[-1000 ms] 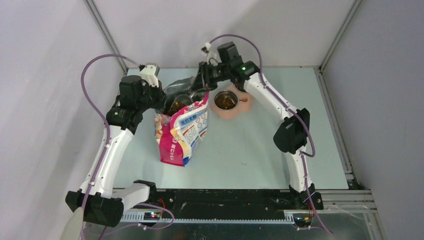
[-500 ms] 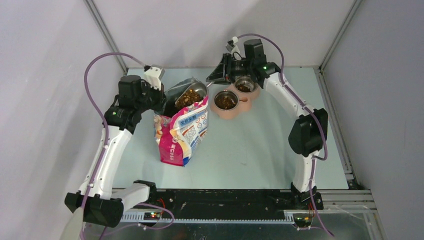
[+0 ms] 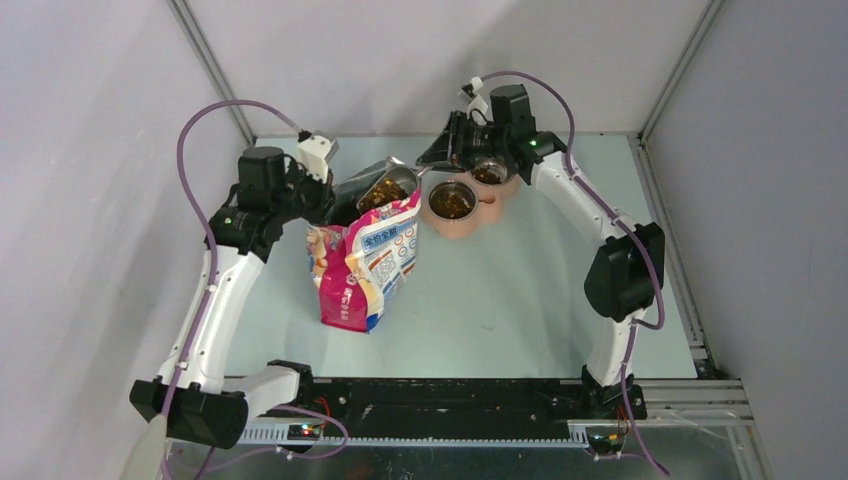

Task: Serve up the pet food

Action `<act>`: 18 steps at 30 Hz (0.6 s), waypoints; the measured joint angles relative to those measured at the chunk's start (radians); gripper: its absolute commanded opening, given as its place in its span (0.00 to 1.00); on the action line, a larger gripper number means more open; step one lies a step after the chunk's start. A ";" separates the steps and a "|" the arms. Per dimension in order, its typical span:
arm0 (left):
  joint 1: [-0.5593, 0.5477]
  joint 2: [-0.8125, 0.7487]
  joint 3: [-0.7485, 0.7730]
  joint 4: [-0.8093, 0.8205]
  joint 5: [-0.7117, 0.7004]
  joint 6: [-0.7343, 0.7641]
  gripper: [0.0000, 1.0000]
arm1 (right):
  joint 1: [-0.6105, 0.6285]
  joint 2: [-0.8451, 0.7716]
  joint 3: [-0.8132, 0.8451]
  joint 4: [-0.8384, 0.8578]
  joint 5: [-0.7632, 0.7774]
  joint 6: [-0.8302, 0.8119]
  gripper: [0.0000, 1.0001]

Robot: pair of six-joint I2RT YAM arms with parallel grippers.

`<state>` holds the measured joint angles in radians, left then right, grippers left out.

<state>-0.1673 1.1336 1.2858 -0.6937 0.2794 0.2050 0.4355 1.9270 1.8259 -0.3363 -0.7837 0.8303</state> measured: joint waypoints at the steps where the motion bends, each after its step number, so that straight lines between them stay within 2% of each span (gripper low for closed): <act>1: 0.000 0.000 0.000 -0.002 0.005 0.005 0.00 | 0.008 -0.013 0.000 -0.010 0.023 -0.027 0.00; 11: 0.000 -0.006 -0.001 -0.006 0.013 0.014 0.00 | 0.059 -0.062 0.004 -0.043 0.130 -0.193 0.00; 18: 0.000 -0.021 -0.010 -0.010 0.017 0.014 0.00 | 0.042 -0.080 -0.078 0.039 0.091 -0.128 0.00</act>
<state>-0.1669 1.1126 1.2758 -0.7040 0.2962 0.2192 0.4778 1.8469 1.7481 -0.2970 -0.6926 0.7025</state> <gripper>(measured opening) 0.005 0.295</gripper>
